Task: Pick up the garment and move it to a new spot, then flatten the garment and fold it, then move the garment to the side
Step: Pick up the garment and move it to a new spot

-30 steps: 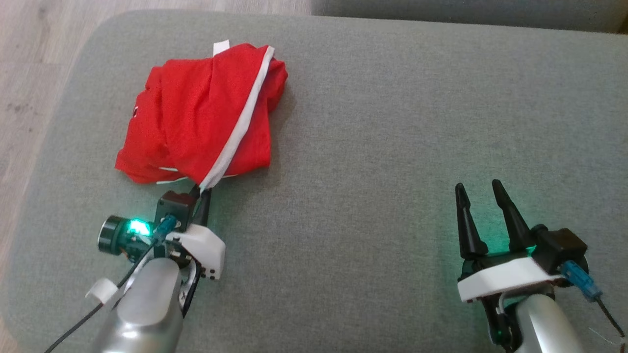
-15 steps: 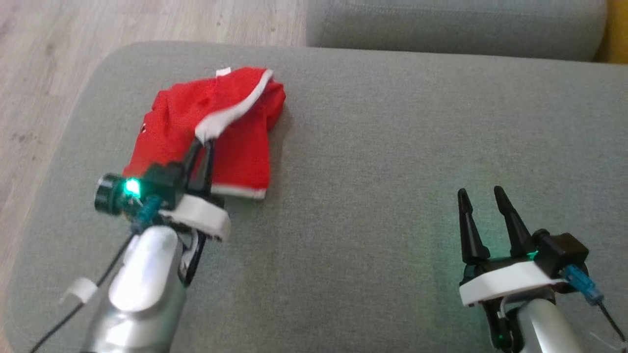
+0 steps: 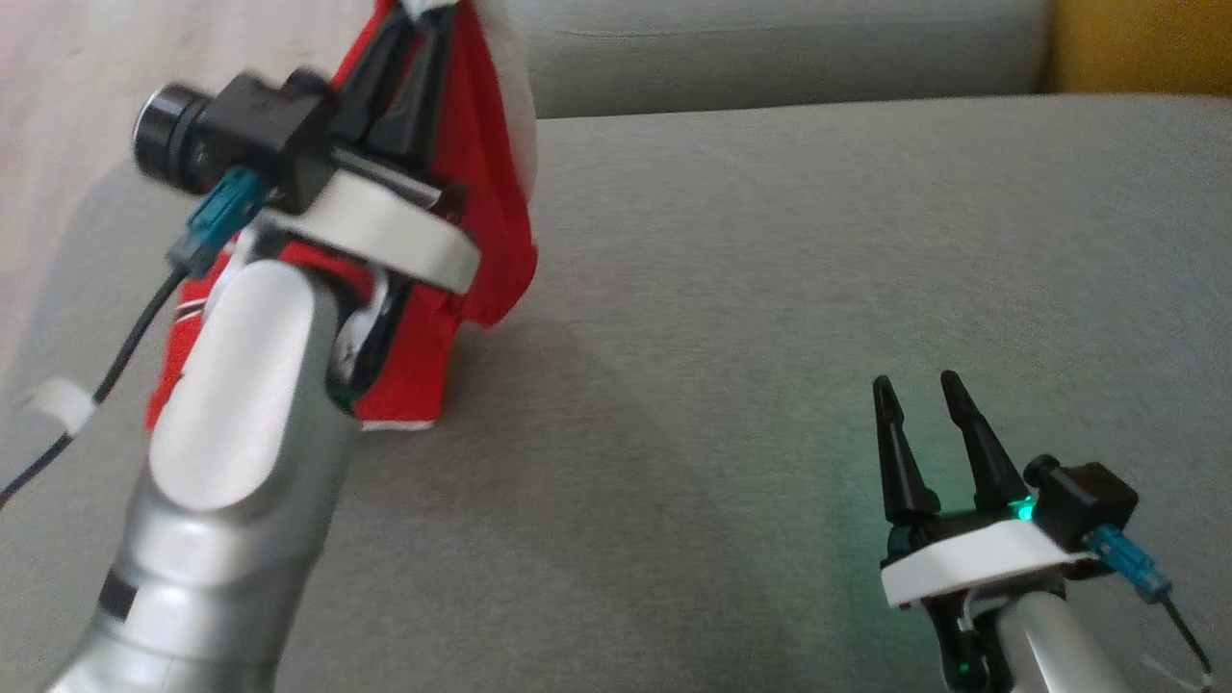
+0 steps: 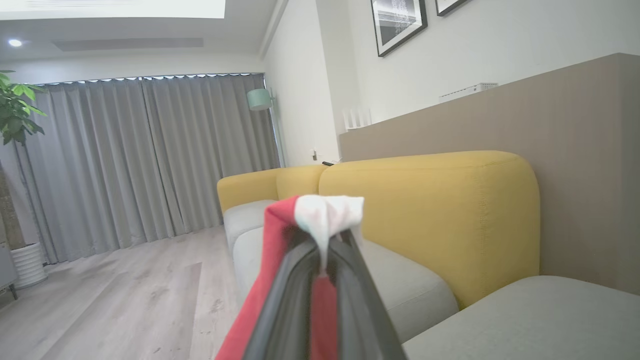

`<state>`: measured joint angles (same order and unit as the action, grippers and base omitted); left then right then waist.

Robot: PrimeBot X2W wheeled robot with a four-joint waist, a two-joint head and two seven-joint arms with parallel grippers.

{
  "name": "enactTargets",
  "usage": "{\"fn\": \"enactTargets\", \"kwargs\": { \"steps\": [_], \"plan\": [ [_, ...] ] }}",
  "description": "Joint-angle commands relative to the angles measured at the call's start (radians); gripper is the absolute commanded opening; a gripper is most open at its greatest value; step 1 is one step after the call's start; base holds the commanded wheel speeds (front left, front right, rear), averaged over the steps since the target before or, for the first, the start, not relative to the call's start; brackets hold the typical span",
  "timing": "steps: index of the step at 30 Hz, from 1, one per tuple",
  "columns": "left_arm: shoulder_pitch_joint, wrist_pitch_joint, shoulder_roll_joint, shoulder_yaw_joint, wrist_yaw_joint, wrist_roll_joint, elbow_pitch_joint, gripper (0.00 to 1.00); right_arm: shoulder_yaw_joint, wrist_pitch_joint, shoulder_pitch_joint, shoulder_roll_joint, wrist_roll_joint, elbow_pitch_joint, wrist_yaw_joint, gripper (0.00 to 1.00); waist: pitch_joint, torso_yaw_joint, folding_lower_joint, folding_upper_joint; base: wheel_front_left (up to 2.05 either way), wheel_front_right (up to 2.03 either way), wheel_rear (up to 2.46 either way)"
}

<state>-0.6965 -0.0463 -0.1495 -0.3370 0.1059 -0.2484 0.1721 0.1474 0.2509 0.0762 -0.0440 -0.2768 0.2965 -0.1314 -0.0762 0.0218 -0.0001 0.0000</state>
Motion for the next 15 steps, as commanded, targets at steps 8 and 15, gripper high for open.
{"fn": "enactTargets", "kwargs": {
  "steps": [8,15],
  "plan": [
    [-0.222,-0.053,0.047,-0.038,0.011,-0.038,-0.006,0.00,0.073,0.011,0.084,-0.006,-0.065,-0.079,0.001,1.00,-0.054,-0.228,0.0001,0.0000,0.00,0.00,0.00],
    [-0.396,-0.005,0.081,-0.061,-0.009,-0.029,0.130,0.00,0.129,0.011,0.097,-0.006,-0.107,-0.116,0.001,1.00,-0.106,-0.375,0.0001,0.0000,0.00,0.00,0.00]
  ]
}}
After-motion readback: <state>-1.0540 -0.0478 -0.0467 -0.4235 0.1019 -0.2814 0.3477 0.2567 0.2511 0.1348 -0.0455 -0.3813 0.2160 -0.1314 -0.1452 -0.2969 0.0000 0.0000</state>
